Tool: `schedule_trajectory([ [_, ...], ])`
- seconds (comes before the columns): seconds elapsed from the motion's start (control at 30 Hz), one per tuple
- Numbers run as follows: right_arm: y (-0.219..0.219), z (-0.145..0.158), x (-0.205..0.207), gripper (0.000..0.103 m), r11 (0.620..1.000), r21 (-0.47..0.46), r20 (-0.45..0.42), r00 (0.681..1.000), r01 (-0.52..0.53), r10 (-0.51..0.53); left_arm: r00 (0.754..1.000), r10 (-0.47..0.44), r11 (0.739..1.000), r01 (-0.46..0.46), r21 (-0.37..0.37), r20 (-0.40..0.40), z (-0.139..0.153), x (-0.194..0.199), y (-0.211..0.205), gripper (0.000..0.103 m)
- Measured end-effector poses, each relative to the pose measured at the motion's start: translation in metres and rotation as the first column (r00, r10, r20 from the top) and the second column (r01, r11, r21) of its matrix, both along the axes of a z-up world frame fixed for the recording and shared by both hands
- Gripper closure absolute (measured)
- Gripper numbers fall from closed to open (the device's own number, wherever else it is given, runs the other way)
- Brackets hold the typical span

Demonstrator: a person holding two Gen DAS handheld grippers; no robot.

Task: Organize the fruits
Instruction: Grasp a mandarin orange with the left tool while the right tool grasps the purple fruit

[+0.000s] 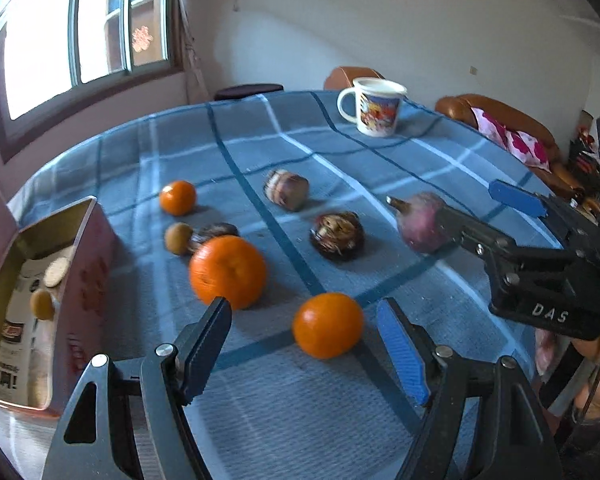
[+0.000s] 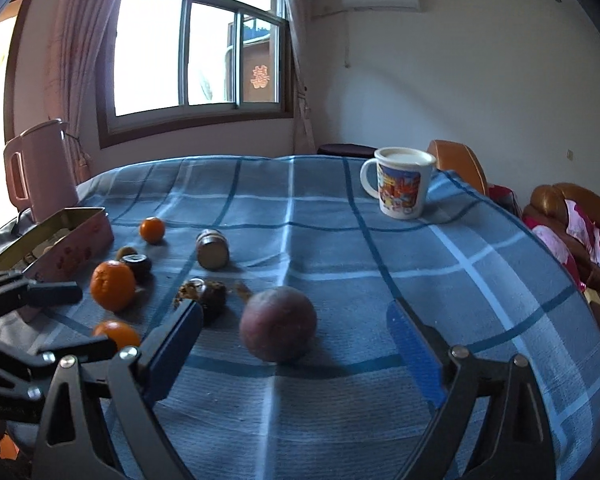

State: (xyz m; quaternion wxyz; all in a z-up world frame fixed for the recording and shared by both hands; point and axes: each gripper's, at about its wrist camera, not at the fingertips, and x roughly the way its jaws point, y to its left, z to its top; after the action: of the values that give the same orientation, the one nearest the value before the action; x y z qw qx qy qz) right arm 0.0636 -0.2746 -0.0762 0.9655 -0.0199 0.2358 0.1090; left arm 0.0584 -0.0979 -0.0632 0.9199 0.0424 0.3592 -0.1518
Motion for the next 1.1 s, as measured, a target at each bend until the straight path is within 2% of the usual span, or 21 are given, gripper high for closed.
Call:
schedule_trajectory([
  [0.1, -0.001, -0.001, 0.004, 0.007, 1.0, 0.004, -0.009, 1.0, 0.005, -0.005, 0.999, -0.021, 1.0, 0.021, -0.002, -0.027, -0.006, 0.003, -0.005, 0.027],
  [0.13, -0.001, -0.002, 0.005, 0.007, 1.0, 0.004, -0.012, 1.0, 0.006, -0.006, 0.999, -0.03, 1.0, 0.03, -0.001, -0.033, -0.008, 0.003, -0.007, 0.03],
  [0.23, 0.002, -0.005, 0.014, 0.007, 1.0, -0.01, -0.049, 0.999, 0.013, -0.013, 0.997, -0.048, 0.999, 0.048, -0.007, -0.055, -0.011, 0.005, -0.008, 0.053],
  [0.37, 0.006, -0.007, 0.022, 0.007, 1.0, -0.018, -0.089, 0.996, 0.006, -0.007, 0.996, -0.062, 0.998, 0.059, -0.038, -0.064, -0.011, 0.005, -0.004, 0.061],
  [0.53, 0.009, -0.013, 0.032, 0.01, 1.0, -0.028, -0.152, 0.988, -0.013, 0.008, 0.996, -0.071, 0.996, 0.068, -0.056, -0.049, -0.007, 0.003, 0.0, 0.061],
  [0.6, 0.01, -0.015, 0.036, 0.019, 0.999, -0.032, -0.175, 0.984, -0.023, 0.017, 0.998, -0.05, 0.998, 0.049, -0.042, -0.023, -0.003, 0.002, 0.003, 0.061],
  [0.67, 0.013, -0.019, 0.041, 0.038, 0.998, -0.038, -0.215, 0.976, -0.046, 0.036, 1.0, -0.028, 0.999, 0.028, -0.038, -0.006, -0.001, 0.003, 0.007, 0.061],
  [0.77, 0.015, -0.022, 0.042, 0.048, 0.997, -0.042, -0.23, 0.971, -0.068, 0.057, 1.0, -0.012, 0.999, 0.012, -0.039, 0.009, -0.002, 0.003, 0.011, 0.061],
  [0.97, 0.015, -0.02, 0.038, 0.05, 0.996, -0.039, -0.215, 0.974, -0.079, 0.069, 0.996, 0.01, 1.0, -0.01, -0.001, 0.087, 0.002, -0.005, 0.009, 0.061],
  [1.1, 0.017, -0.018, 0.033, 0.05, 0.995, -0.055, -0.188, 0.98, -0.078, 0.066, 0.994, 0.019, 1.0, -0.019, -0.005, 0.108, 0.003, -0.006, 0.011, 0.061],
])
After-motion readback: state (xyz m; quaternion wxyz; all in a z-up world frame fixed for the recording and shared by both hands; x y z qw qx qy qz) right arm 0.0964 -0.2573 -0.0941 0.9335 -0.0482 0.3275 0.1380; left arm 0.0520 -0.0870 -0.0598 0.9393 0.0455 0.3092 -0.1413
